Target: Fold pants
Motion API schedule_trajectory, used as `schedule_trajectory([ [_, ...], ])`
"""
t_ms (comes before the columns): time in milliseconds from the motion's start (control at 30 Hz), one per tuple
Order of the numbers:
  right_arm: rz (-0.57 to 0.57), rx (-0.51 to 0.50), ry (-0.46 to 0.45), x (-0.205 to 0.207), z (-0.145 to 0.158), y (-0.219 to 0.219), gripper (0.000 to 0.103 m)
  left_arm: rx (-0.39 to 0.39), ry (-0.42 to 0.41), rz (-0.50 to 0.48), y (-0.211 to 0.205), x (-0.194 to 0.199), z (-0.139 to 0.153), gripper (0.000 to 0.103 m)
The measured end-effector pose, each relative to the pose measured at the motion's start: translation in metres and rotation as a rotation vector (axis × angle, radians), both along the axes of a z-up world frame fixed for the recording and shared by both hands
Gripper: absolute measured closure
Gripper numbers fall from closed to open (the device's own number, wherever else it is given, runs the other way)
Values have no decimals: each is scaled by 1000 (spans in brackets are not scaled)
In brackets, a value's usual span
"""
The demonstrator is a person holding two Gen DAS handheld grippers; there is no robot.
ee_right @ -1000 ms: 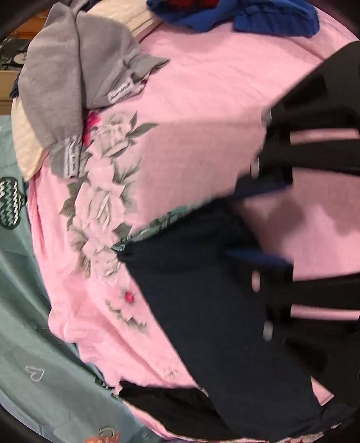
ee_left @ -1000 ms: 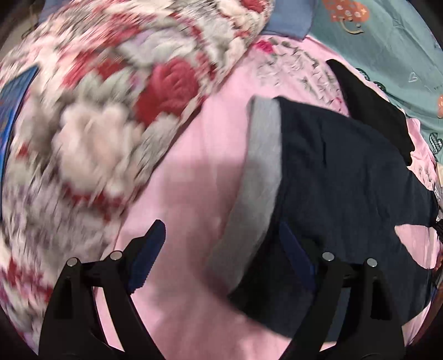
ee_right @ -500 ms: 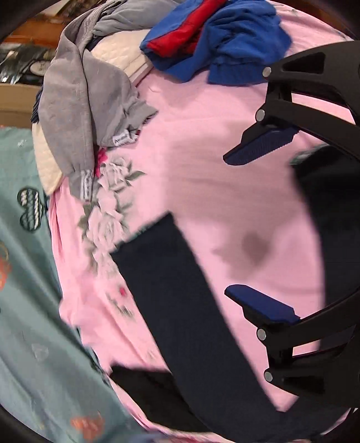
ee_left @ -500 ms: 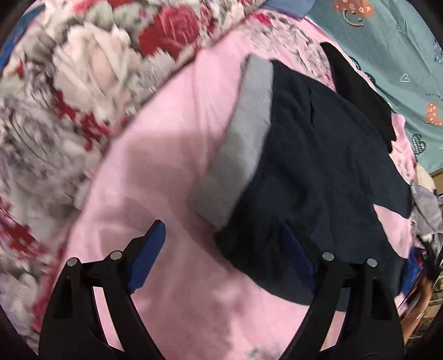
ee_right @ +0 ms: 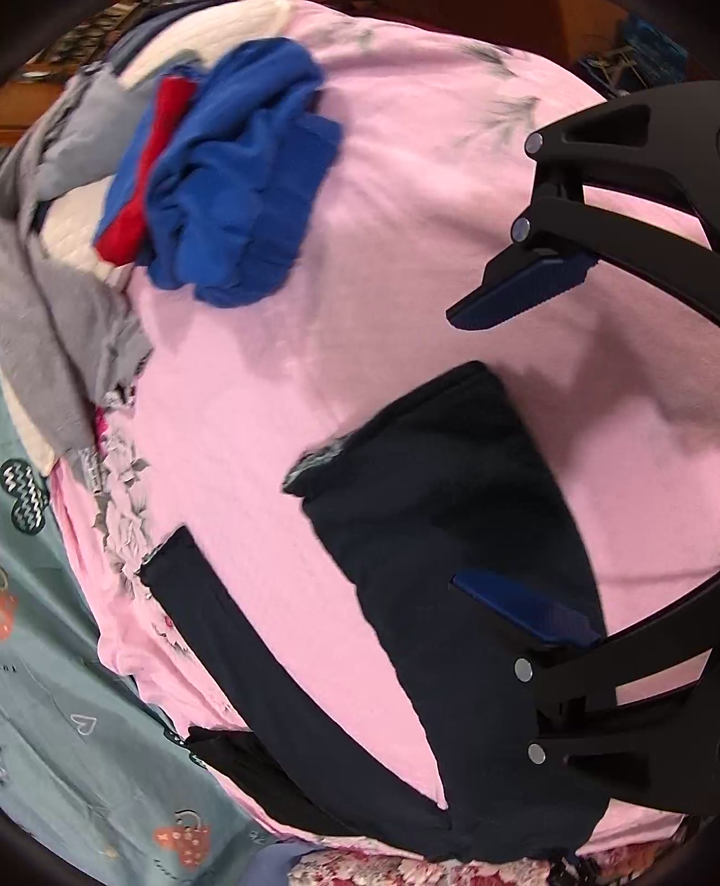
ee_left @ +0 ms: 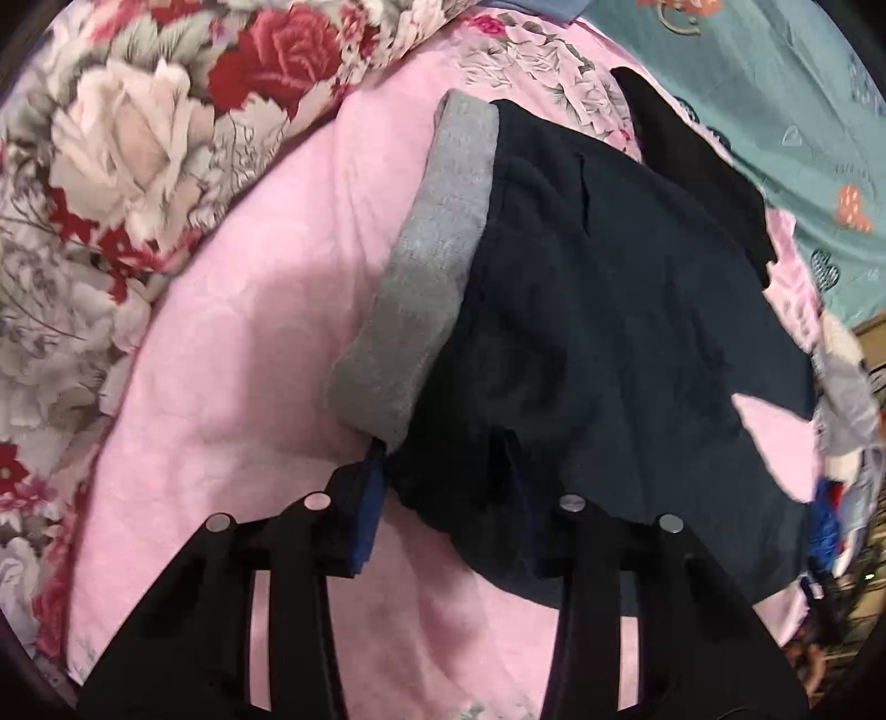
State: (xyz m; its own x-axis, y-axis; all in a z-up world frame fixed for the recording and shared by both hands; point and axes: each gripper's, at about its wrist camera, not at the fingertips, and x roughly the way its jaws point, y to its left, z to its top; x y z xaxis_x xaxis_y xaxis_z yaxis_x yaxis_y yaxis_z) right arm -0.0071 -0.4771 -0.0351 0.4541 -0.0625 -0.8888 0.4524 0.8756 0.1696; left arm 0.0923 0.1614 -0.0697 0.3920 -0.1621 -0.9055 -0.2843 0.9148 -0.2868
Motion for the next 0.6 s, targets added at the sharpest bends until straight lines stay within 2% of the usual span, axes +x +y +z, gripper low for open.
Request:
schedule_trajectory([
  [100,-2,89,-9,-11,-6,0,14,26,-33,-7,-5,-5,9,68],
  [133,-3,99,-16,-12,-7,1,14,21,-47,-14,-6,-5,11,67],
  [167,-1,94,-23,-13,-7,3,14,11,-49,-16,-5,-4,11,60],
  [200,7,92,-28,-11,-8,6,14,-8,-45,-13,-5,-3,9,54],
  [267,16,87,-40,-9,-9,9,14,-68,-37,-1,-2,0,1,52],
  [300,22,85,-47,-7,-10,12,14,-91,-40,7,-1,1,-2,53],
  [333,29,84,-61,-3,-11,14,18,-117,-59,17,0,3,-5,59],
  [367,34,86,-79,-1,-11,15,25,-130,-71,22,0,5,-8,82],
  [400,37,98,-97,2,-13,14,47,-162,-76,13,0,8,-12,83],
  [433,30,151,-130,5,-17,9,65,-179,-79,20,1,9,-13,84],
  [467,14,208,-155,6,-21,3,71,-196,-88,40,3,9,-12,86],
  [500,-16,258,-168,8,-25,-4,81,-196,-96,45,2,8,-11,86],
  [533,-43,291,-165,9,-28,-9,86,-168,-117,50,2,5,-3,87],
  [600,-44,296,-186,10,-22,-10,88,-102,-156,52,1,-3,14,87],
])
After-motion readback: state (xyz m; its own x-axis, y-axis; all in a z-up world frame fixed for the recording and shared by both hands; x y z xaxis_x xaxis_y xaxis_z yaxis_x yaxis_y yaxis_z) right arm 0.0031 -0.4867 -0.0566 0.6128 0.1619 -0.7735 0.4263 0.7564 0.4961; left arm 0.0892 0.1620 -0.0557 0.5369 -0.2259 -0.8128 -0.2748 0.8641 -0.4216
